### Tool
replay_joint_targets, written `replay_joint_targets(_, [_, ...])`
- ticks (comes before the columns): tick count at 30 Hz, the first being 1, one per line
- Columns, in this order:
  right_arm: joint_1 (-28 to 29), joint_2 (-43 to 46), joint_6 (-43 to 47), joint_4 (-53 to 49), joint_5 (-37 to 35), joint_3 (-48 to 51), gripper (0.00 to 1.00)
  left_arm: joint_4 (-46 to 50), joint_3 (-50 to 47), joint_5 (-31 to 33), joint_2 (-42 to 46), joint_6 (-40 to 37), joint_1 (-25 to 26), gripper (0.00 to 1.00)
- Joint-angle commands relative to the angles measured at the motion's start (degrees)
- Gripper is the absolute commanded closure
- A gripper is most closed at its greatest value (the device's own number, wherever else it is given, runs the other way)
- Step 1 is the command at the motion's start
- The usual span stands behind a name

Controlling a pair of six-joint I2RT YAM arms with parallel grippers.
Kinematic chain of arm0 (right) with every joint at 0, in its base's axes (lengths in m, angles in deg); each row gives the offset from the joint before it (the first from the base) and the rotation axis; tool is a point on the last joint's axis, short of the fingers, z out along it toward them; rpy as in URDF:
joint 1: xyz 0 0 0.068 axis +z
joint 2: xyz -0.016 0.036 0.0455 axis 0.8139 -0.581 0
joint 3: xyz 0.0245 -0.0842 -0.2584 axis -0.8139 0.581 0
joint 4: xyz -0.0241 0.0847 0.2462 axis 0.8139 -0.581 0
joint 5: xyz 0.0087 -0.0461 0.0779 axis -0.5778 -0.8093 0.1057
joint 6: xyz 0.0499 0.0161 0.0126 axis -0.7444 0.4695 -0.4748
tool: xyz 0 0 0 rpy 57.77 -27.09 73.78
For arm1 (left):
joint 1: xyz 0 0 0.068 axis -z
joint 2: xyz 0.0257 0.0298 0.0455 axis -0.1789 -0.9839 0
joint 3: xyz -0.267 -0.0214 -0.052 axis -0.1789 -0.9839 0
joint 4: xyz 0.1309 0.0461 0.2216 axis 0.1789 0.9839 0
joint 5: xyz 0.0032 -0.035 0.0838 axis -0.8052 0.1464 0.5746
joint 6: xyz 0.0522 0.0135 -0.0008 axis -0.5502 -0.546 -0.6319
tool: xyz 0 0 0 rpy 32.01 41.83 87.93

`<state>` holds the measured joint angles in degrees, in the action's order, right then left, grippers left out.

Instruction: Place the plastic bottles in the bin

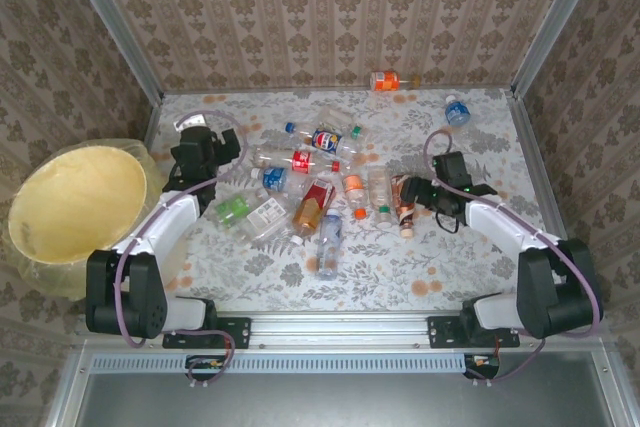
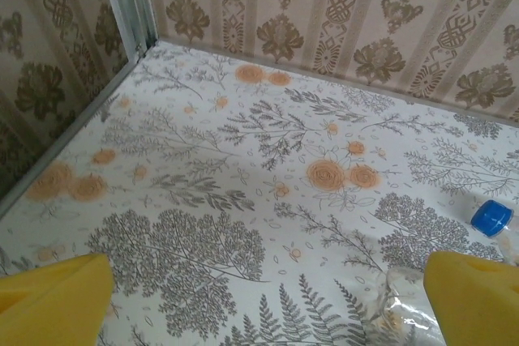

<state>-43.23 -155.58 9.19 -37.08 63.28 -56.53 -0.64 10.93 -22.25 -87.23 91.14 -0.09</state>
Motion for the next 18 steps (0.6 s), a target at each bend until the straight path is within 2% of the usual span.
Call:
replay_joint_targets(1, [2.9,-1.4,-3.5,-7.2,-1.8,0.1,0.18,2.6,2.2,-0.1,0.5,5.0,0.2,0.0])
replay_joint_targets(9, [6.4,-1.8,-6.1,-6.7,-6.7,2.5,0.35,2.9,2.4,-3.5,0.6,6.2,0.1,0.0])
replay_joint_targets(14, [7.2,-5.9,-5.7,-7.1,-7.1,1.7,0.4,3.1,2.5,-5.1,0.3,7.9,0.1,0.0])
replay_joint_targets(18, [8.4,-7.7,-5.9,-9.2,-10.6,0.3,0.44,3.3,2.5,-7.0,0.4,9.3,0.1,0.0])
